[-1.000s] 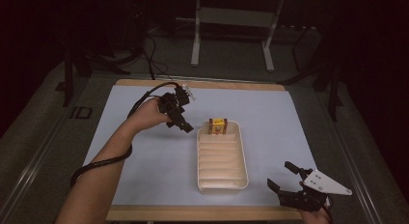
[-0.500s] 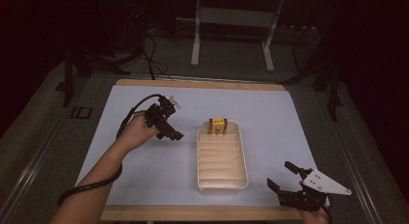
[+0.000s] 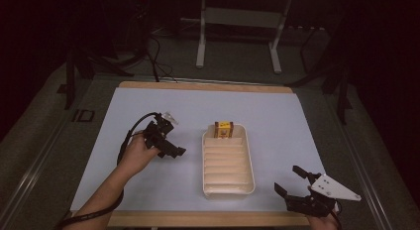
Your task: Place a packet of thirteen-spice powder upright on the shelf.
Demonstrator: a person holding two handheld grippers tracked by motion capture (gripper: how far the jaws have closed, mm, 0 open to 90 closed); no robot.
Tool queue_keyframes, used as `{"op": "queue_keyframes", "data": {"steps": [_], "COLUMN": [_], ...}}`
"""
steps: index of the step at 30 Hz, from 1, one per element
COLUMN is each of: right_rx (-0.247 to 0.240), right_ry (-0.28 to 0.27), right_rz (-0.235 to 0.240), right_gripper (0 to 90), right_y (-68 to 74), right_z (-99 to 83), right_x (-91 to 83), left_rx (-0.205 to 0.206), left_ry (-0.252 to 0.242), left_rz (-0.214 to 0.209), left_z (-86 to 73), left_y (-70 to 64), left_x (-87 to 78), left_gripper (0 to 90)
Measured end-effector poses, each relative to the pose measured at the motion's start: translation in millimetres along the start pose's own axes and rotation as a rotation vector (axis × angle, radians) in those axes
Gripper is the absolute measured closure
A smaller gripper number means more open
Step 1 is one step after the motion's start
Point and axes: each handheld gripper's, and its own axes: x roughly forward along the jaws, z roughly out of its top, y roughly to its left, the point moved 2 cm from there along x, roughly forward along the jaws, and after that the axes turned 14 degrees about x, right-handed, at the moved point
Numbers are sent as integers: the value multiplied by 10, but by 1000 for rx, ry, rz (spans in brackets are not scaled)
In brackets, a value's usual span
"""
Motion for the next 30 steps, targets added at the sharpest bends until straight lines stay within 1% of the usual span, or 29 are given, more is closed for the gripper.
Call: {"op": "queue_keyframes", "data": {"steps": [1, 2, 3, 4, 6, 9, 11, 12, 13, 15, 16, 18, 19, 20, 21, 22, 26, 28, 30], "right_rx": [-2, -2, -2, -2, -2, -1, -2, -1, -5, -8, -7, -6, -6, -7, -10, -13, -16, -14, -15], "right_ry": [0, -2, -3, -3, -10, -16, -15, -12, -10, -10, -10, -9, -10, -10, -9, -8, -7, -7, -8], "right_rz": [0, -1, -1, -2, -8, -12, -11, -8, -7, -7, -6, -6, -5, -5, -5, -6, -5, -5, -5], "right_gripper": [140, 140, 140, 140, 140, 140, 140, 140, 140, 140, 140, 140, 140, 140, 140, 140, 140, 140, 140], "right_y": [1, 2, 2, 2, 2, 0, 3, 4, 4, 5, 4, 3, 3, 3, 3, 4, 13, 12, 11], "right_z": [0, 0, 1, 1, 5, 8, 8, 7, 5, 5, 6, 5, 5, 5, 5, 5, 5, 5, 5], "right_x": [-1, -2, -3, -5, -10, -17, -15, -12, -8, -8, -9, -8, -10, -9, -9, -8, -10, -13, -16], "left_rx": [-1, -4, -7, -10, -23, -44, -50, -56, -60, -73, -80, -82, -76, -76, -77, -79, -75, -64, -69], "left_ry": [-7, -11, -13, -23, -34, -58, -40, -35, -35, -56, -68, -81, -85, -98, -96, -100, -112, -120, -122], "left_rz": [4, 0, 14, 39, 57, 39, 45, 64, 72, 70, 63, 69, 59, 67, 79, 79, 66, 58, 54], "left_z": [-17, -33, -47, -61, -90, -144, -183, -202, -220, -252, -267, -303, -322, -341, -361, -377, -425, -452, -485], "left_y": [-26, -52, -76, -100, -127, -162, -186, -199, -208, -228, -240, -266, -279, -296, -312, -328, -401, -436, -470], "left_x": [2, 1, -4, -19, -49, -78, -75, -74, -78, -99, -111, -127, -131, -136, -140, -139, -136, -143, -145], "left_gripper": [13, 13, 13, 13, 13, 13, 13, 13, 14, 13, 13, 14, 14, 13, 14, 14, 13, 14, 13]}}
